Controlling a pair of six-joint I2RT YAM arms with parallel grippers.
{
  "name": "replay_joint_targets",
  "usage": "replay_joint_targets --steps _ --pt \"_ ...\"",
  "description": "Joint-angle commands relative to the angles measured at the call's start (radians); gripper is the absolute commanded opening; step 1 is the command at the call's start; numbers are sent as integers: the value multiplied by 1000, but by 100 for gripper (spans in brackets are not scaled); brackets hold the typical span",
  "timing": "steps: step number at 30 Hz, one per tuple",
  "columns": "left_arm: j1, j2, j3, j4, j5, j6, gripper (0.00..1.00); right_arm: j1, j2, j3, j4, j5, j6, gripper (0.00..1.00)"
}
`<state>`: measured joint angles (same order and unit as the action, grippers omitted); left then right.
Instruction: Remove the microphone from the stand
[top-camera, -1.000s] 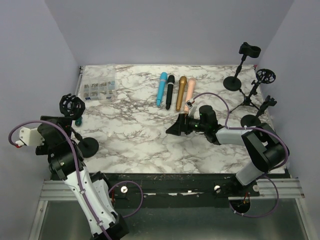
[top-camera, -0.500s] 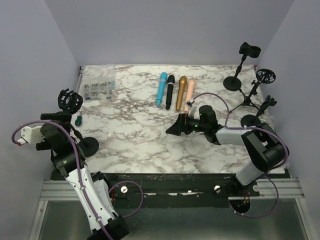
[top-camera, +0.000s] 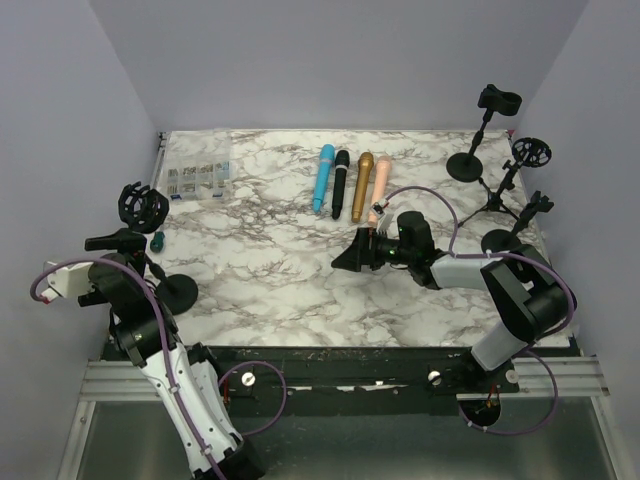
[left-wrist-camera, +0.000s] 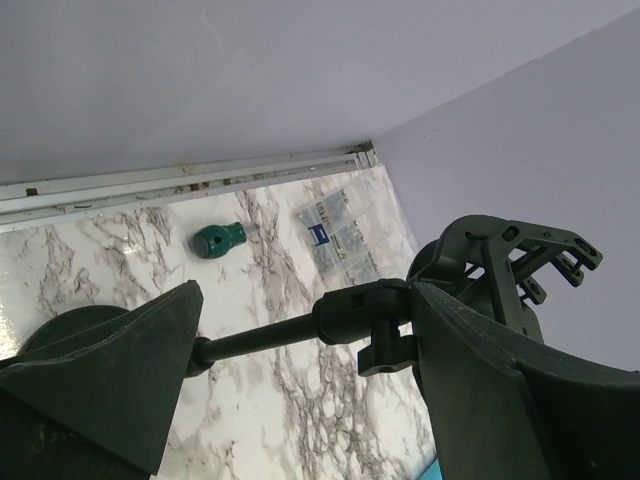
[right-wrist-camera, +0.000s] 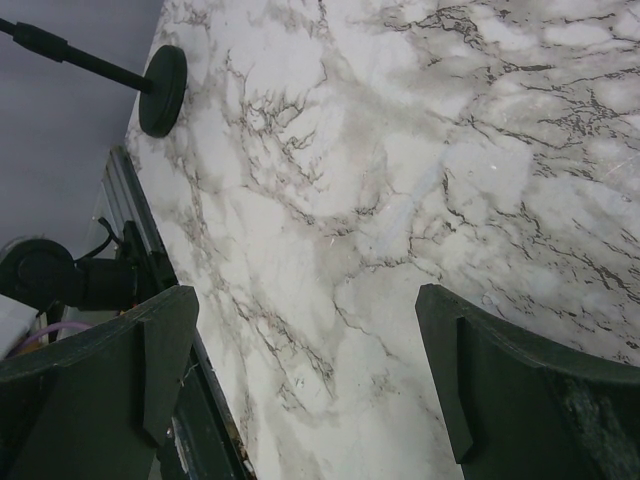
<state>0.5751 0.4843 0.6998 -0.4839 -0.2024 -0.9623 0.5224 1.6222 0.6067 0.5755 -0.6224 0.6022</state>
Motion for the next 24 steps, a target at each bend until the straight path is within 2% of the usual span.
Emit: replay_joint_targets --steps 1,9,16,24 --pt "5 43 -115 -372 -4 49 83 1 10 2 26 -12 7 100" --pt "0 68 -129 -428 3 -32 83 1 -3 -1 18 -5 4 100" --pt "0 138 -56 -586 -58 -109 79 1 6 -1 23 -10 8 100" --pt "-4 151 -54 -666 -52 -158 77 1 11 0 27 -10 12 100"
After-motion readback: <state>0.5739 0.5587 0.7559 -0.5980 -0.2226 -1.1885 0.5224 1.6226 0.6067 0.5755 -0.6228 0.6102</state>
